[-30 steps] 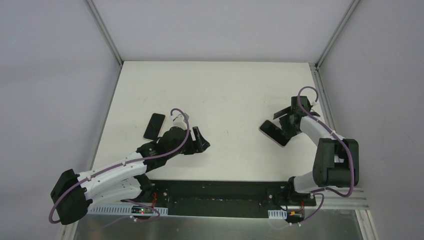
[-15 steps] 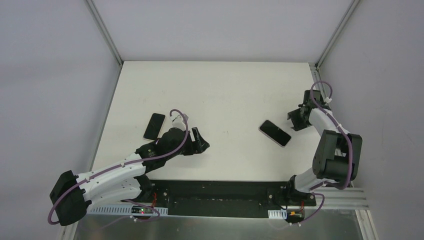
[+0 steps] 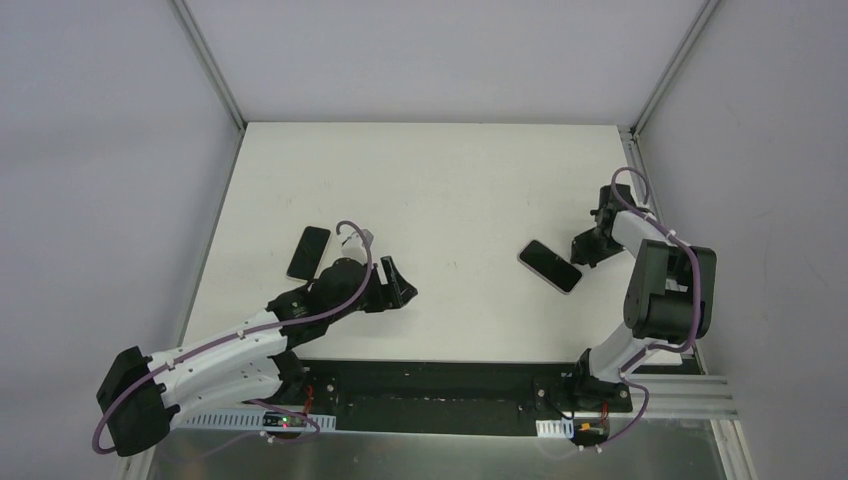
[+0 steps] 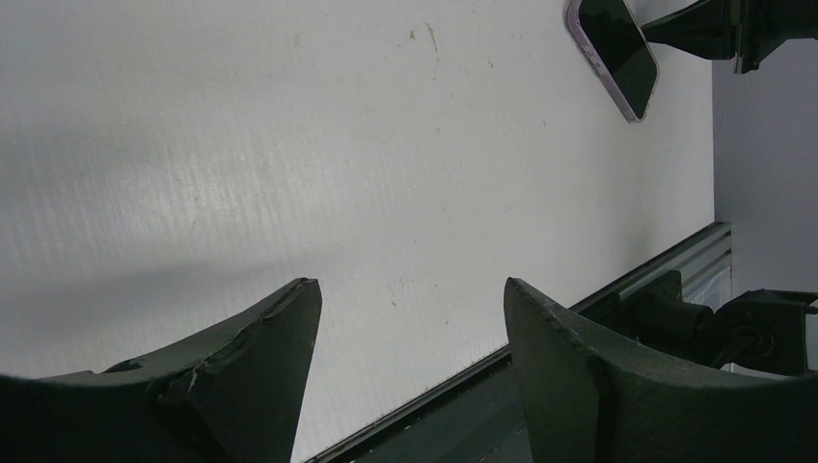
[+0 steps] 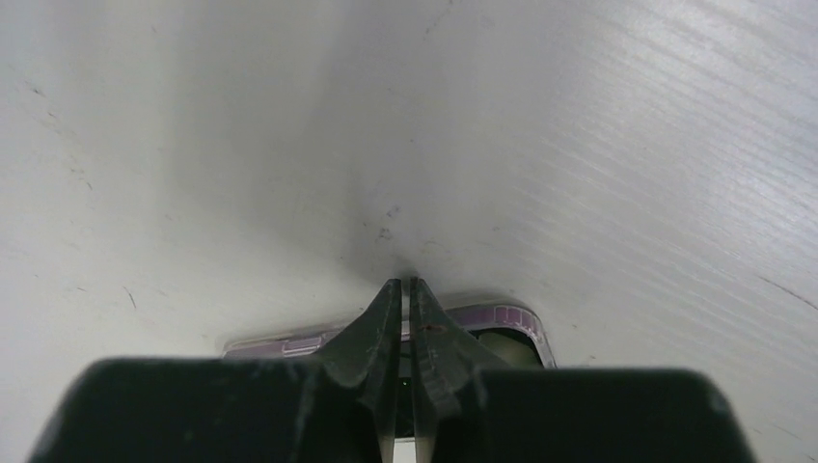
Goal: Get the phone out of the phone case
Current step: Move the phone to the center of the board.
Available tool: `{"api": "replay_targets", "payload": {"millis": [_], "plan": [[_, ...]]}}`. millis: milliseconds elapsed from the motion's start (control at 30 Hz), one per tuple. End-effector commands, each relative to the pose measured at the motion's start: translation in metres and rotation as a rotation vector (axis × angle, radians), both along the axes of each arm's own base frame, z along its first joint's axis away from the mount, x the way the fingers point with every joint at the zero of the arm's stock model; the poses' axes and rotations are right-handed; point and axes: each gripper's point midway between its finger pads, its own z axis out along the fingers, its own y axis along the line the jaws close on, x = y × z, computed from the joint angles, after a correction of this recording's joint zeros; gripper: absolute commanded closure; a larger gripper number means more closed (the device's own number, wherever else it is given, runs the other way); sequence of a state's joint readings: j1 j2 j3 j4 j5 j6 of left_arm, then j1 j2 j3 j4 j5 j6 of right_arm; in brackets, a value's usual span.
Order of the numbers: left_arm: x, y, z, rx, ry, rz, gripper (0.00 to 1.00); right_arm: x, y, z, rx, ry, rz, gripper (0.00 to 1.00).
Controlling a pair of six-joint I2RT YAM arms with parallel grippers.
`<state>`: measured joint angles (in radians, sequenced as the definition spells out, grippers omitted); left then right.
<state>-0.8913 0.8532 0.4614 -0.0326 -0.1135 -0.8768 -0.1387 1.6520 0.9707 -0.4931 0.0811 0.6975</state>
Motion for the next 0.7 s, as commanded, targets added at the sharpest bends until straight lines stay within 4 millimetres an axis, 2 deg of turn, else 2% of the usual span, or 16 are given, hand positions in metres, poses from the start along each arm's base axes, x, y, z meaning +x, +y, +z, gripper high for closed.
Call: {"api": "replay_targets", "payload": {"millis": [0,267,367,567,667], "plan": [[-0.001,-0.001,0.007,-0.037,-0.028,0.003,0.29,-0.011,0.014,0.007,0.012,0.046,0.065,0.90],[-0.002,0.000,0.004,-0.031,-0.024,-0.002,0.29,-0.037,0.045,0.002,0.011,0.089,0.180,0.90],[0.000,-0.003,0.005,-0.041,-0.030,-0.001,0.29,-0.045,0.069,0.006,0.014,0.074,0.257,0.89],[0.002,-0.004,0.002,-0.021,-0.026,0.001,0.28,-0.064,0.119,0.008,0.065,-0.004,0.357,0.78],[0.007,-0.008,0.005,-0.001,-0.033,-0.002,0.27,-0.067,0.120,0.015,0.021,-0.080,0.372,0.65]]}}
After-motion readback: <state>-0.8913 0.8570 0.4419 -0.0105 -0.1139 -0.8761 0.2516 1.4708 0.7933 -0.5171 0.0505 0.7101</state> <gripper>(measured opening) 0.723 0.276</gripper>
